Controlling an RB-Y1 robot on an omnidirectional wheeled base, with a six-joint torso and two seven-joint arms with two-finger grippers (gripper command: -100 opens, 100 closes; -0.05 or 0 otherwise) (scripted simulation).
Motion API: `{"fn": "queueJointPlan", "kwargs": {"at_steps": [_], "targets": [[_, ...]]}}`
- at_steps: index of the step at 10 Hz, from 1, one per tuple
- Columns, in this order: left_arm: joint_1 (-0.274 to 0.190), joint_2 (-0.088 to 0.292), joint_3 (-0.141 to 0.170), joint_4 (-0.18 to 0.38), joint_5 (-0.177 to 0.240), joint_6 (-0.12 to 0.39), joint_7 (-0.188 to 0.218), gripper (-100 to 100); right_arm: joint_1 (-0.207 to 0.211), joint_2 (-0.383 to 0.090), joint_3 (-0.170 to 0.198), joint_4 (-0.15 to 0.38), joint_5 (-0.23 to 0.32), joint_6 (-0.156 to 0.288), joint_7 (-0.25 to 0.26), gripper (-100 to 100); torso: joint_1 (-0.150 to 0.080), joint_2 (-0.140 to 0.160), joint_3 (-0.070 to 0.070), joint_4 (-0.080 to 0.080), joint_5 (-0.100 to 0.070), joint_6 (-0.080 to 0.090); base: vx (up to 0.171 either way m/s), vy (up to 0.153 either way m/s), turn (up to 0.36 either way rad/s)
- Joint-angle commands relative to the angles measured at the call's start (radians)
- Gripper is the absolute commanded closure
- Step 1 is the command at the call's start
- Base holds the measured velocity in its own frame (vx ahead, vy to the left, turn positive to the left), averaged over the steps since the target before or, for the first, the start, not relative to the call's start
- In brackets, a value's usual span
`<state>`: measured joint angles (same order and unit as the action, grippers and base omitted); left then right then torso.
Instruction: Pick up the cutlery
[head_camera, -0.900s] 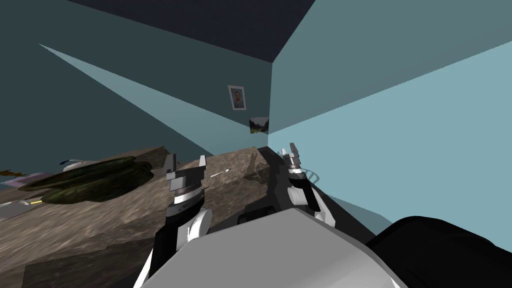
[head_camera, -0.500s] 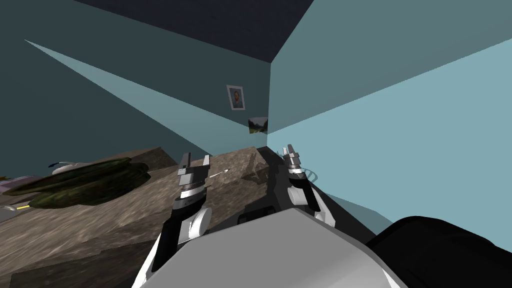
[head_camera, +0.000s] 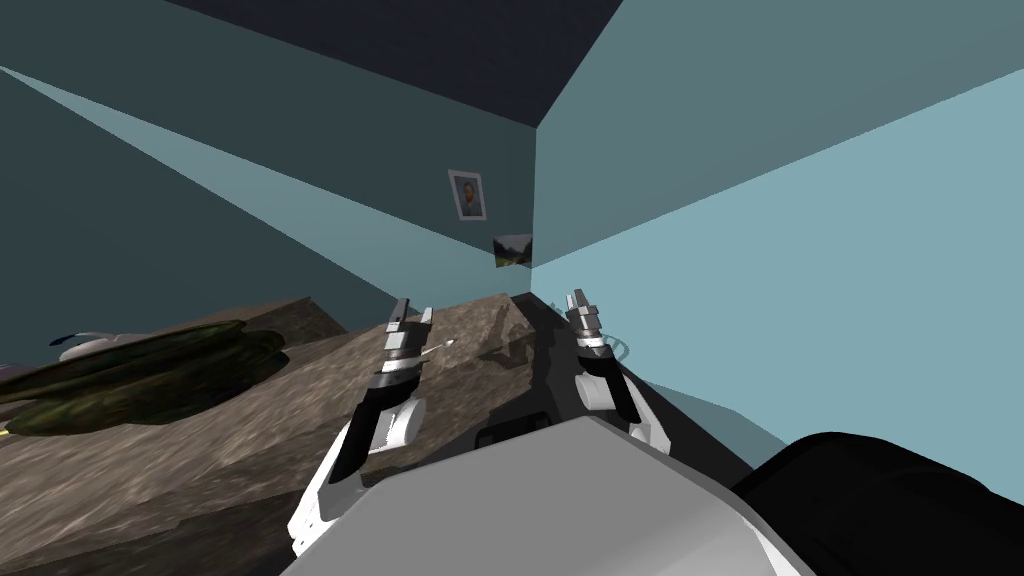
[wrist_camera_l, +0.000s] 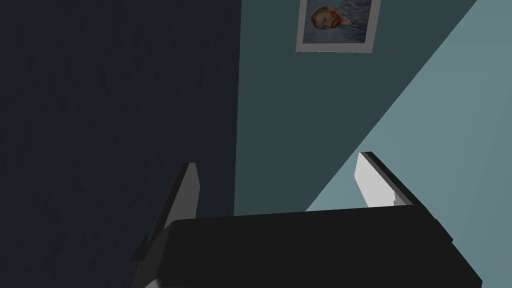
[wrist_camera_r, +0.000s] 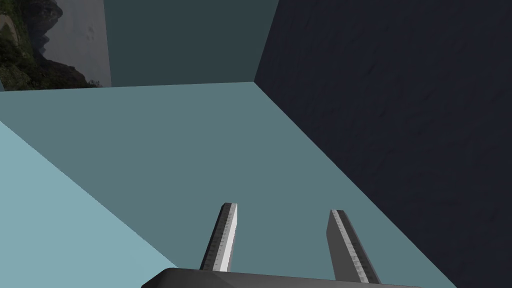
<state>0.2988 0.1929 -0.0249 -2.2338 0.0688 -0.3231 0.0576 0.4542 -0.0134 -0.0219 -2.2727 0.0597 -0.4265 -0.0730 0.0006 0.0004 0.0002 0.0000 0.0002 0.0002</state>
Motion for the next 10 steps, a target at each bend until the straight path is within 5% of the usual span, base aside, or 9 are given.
{"fn": "queueJointPlan", "kwargs": {"at_steps": [1, 10], "targets": [[-0.025, 0.016, 0.005, 0.019, 0.005, 0.031, 0.005, -100, 0.000, 0.000, 0.000, 0.000, 0.000, 0.000, 0.000, 0, 0.000, 0.000, 0.000, 0.000, 0.000, 0.000, -0.012, 0.003, -0.035], [-0.243, 0.136, 0.036, 0.218, 0.050, 0.242, 0.031, -100, 0.000, 0.000, 0.000, 0.000, 0.000, 0.000, 0.000, 0, 0.000, 0.000, 0.000, 0.000, 0.000, 0.000, -0.011, 0.002, -0.052]]}}
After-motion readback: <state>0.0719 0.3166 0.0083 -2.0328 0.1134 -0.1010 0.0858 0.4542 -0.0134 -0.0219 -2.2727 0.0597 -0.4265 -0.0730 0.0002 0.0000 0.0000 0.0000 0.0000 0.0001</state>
